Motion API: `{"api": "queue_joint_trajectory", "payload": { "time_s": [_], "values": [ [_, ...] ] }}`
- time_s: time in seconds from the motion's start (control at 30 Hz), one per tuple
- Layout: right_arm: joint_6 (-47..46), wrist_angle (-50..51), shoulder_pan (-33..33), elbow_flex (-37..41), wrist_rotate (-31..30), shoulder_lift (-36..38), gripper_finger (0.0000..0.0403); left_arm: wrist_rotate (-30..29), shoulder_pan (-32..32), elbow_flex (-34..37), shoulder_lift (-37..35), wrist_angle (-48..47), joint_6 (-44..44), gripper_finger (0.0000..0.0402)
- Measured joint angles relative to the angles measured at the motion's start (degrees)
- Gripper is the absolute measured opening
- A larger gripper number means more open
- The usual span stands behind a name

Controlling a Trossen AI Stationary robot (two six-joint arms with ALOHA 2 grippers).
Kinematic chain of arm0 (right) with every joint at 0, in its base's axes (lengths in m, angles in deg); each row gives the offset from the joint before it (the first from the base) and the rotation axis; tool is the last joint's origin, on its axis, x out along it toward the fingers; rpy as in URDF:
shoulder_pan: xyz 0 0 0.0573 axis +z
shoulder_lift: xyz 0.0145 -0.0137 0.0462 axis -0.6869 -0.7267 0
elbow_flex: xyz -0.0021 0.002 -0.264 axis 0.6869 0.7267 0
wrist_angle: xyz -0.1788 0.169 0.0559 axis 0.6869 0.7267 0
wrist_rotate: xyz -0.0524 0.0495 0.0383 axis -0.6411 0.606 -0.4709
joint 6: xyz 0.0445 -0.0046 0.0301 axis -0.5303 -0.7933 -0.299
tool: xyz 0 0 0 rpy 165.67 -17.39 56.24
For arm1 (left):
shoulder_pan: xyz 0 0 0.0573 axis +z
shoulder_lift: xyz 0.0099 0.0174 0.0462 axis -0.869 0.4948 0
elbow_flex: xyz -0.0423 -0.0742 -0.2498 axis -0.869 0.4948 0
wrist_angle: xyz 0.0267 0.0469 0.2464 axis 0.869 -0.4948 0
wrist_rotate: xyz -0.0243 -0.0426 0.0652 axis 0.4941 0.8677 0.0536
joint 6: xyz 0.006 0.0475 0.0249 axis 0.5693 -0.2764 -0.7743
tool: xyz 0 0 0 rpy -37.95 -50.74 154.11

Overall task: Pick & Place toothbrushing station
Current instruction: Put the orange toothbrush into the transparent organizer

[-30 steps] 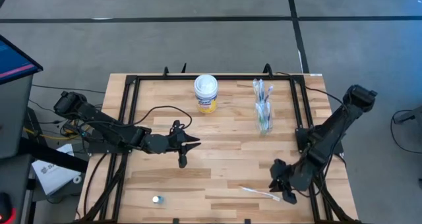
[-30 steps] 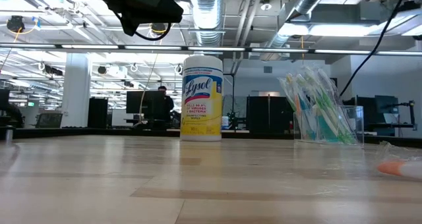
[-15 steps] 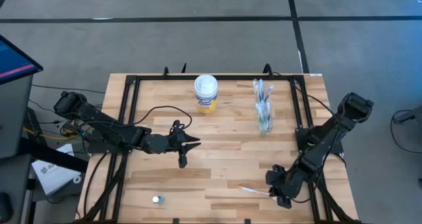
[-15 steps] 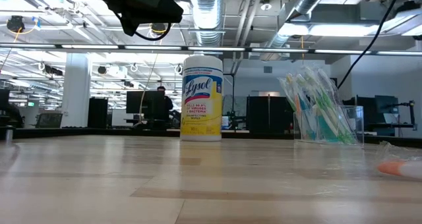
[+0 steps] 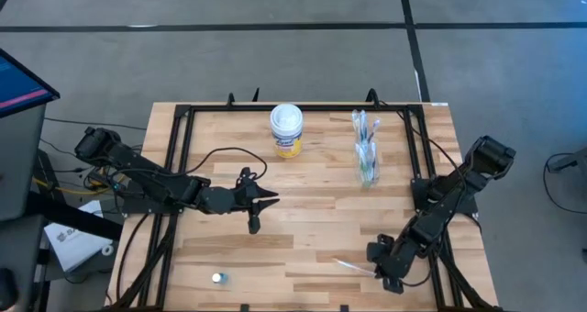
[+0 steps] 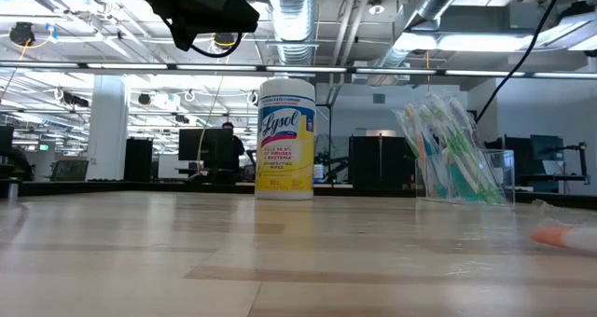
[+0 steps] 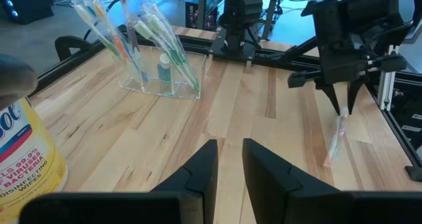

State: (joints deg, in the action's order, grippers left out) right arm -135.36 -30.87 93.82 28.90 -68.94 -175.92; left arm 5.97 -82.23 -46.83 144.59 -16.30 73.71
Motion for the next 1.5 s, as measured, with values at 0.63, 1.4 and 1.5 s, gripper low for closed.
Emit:
{"api": "queue_joint_trajectory", "payload": {
  "time_s": [0.63, 1.4, 1.5],
  "values": [
    [-1.9, 2.9, -0.4, 0.0, 0.0, 0.0, 0.0071, 0.0, 0.0, 0.0, 0.0, 0.0, 0.0, 0.0067],
    [10.3, 11.1, -2.2, -8.2, -1.0, -4.7, 0.0001, 0.0, 0.0, 0.0, 0.0, 0.0, 0.0, 0.0067],
    [11.9, 14.8, -2.8, -10.4, -2.2, -4.7, 0.0000, 0.0, 0.0, 0.0, 0.0, 0.0, 0.0, 0.0067]
  ]
}}
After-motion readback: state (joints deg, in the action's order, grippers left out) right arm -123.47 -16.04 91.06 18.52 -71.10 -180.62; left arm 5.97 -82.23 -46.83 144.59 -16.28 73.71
